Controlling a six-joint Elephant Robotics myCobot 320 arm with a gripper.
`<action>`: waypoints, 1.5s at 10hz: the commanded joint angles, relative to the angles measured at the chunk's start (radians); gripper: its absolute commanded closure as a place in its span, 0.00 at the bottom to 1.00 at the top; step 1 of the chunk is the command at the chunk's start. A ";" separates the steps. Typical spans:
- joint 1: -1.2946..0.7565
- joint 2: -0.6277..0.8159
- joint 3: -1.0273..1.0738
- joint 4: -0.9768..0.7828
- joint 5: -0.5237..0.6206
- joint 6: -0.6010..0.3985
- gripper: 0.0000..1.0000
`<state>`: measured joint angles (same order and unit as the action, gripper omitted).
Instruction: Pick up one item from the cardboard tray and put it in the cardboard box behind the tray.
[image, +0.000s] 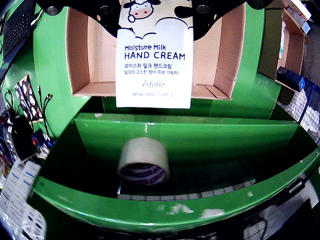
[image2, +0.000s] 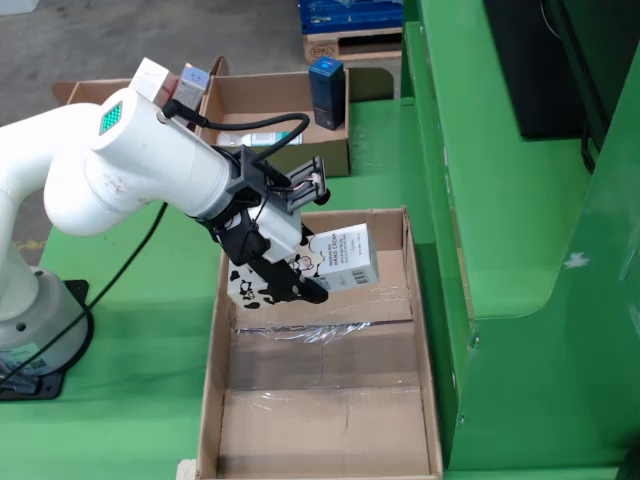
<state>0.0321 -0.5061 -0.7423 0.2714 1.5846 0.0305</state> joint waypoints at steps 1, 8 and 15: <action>0.057 -0.021 0.120 -0.020 -0.013 -0.012 1.00; 0.359 -0.344 0.742 -0.317 -0.134 0.013 1.00; 1.062 -0.526 0.742 0.240 -0.630 -0.046 1.00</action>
<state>0.8390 -1.1090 -0.0276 0.3864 0.9908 0.0106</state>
